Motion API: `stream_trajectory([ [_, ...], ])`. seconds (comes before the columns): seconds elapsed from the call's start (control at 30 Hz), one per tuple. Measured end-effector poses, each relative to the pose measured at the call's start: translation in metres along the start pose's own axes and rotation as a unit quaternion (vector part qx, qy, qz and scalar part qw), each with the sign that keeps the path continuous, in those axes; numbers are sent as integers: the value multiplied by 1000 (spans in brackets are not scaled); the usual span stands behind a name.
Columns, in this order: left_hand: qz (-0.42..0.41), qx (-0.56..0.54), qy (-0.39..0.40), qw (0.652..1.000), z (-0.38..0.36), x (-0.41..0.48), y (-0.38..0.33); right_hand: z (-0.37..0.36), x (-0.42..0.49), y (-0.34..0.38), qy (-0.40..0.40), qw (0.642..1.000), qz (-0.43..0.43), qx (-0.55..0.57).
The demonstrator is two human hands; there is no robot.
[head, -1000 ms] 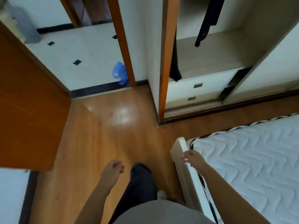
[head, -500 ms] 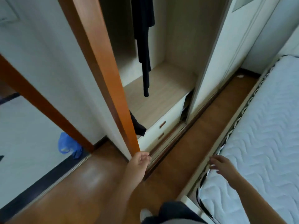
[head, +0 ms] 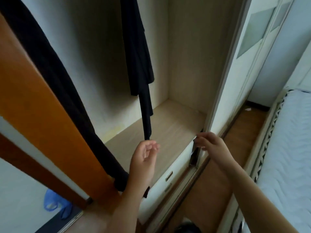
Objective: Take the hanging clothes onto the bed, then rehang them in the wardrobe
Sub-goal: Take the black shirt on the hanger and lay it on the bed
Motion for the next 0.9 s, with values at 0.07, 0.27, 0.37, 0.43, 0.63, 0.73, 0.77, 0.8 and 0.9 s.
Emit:
stream_trajectory([
  [0.07, -34, -41, -69, 996, 5, 31, -22, -14, 52, 34, 30, 997, 67, 21],
  [0.27, -151, -44, -263, 952, 18, 111, -88, -9, 154, 128, 139, 961, 240, 12],
  [0.37, -193, -18, -307, 932, 23, 145, -130, 2, 189, 165, 172, 940, 294, 2],
  [0.43, -226, 4, -315, 922, 22, 167, -159, 3, 212, 192, 180, 929, 325, 7],
  [0.63, -323, 52, -326, 887, 24, 208, -233, -13, 255, 283, 183, 893, 407, 61],
  [0.73, -351, 87, -316, 877, 14, 218, -258, -22, 263, 325, 171, 882, 431, 88],
  [0.77, -356, 86, -307, 879, 10, 221, -264, -23, 265, 337, 166, 881, 430, 103],
  [0.8, -360, 73, -293, 883, 6, 224, -269, -23, 267, 349, 160, 882, 427, 118],
  [0.9, -362, 32, -252, 897, -5, 233, -278, -24, 276, 376, 139, 886, 416, 151],
])
Point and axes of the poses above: each hand's wrist, its own x-axis towards the middle knuckle, its own z-axis out of the back of the hand, y = z × x, the point moved 4 cm from there along x, towards the middle knuckle, and after that the axes turned 7 degrees about z, right-handed, at the moved point
